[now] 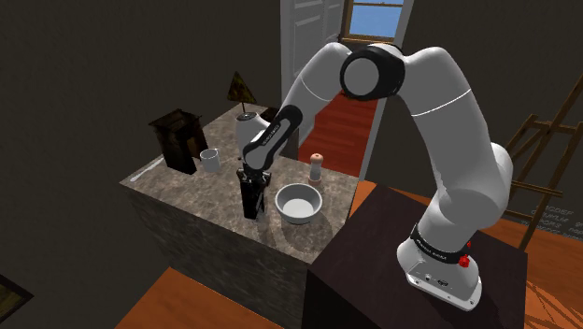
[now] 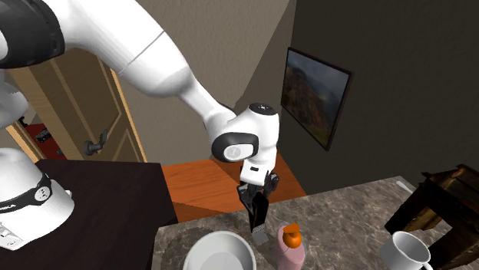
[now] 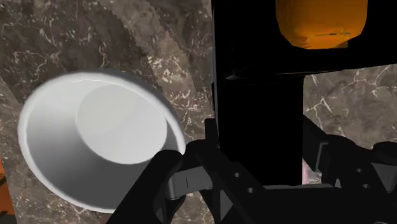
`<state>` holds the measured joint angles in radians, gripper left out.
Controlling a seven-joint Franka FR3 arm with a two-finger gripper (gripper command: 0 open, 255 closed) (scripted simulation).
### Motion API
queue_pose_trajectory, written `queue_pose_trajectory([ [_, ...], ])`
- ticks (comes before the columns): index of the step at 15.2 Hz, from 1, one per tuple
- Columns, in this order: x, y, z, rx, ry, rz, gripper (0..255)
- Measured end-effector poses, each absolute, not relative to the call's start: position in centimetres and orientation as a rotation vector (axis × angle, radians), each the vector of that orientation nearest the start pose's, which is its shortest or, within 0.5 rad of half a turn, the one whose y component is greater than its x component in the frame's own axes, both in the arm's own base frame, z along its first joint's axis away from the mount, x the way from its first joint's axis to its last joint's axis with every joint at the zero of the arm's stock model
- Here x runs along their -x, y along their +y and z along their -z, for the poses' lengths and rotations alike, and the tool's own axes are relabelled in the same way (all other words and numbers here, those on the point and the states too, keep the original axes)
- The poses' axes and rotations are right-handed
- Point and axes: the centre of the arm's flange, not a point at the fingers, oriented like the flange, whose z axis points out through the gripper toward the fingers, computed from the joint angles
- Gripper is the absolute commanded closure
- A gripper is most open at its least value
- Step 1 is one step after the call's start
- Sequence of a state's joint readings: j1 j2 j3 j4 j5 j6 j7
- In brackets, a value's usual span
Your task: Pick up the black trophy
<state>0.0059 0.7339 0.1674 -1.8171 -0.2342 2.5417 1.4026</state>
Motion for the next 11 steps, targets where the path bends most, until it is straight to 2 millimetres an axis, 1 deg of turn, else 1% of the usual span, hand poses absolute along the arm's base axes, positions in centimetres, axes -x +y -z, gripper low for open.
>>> queue_pose_trajectory([
  [11,-63.5,10.9,-19.4,2.703,1.618,0.032,255],
])
